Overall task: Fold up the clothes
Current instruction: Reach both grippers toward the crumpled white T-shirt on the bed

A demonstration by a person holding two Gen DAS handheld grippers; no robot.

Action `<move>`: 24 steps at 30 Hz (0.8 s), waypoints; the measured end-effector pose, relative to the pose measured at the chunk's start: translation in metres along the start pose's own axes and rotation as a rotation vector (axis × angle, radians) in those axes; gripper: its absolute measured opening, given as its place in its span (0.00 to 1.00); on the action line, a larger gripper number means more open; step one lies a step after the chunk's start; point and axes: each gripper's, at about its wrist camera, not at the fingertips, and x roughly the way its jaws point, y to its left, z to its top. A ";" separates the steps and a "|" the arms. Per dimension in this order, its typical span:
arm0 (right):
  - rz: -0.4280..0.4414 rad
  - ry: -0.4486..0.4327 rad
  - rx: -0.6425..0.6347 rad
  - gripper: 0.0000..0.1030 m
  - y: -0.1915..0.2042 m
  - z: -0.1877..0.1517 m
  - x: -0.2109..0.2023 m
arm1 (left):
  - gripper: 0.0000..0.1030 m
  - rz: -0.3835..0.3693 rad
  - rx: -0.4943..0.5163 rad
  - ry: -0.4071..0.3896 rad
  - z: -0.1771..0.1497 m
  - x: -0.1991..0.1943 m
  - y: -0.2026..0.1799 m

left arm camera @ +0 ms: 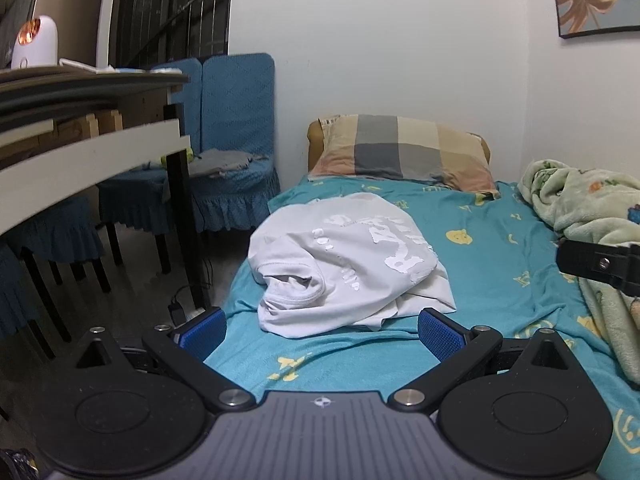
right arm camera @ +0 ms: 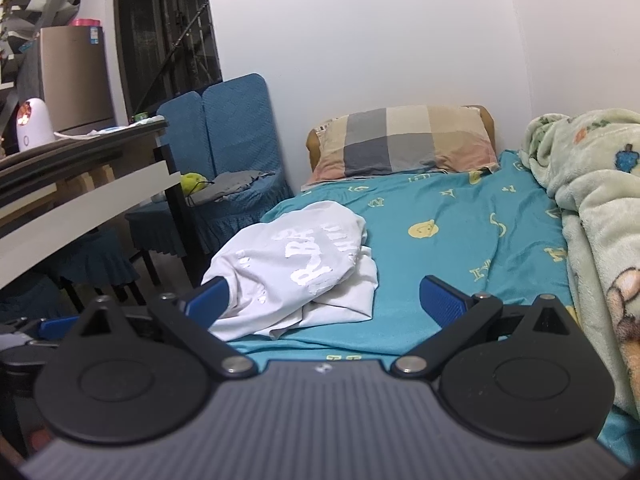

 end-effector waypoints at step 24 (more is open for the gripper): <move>0.007 0.154 0.201 1.00 -0.015 -0.016 0.033 | 0.84 -0.068 -0.425 0.188 0.046 0.254 0.104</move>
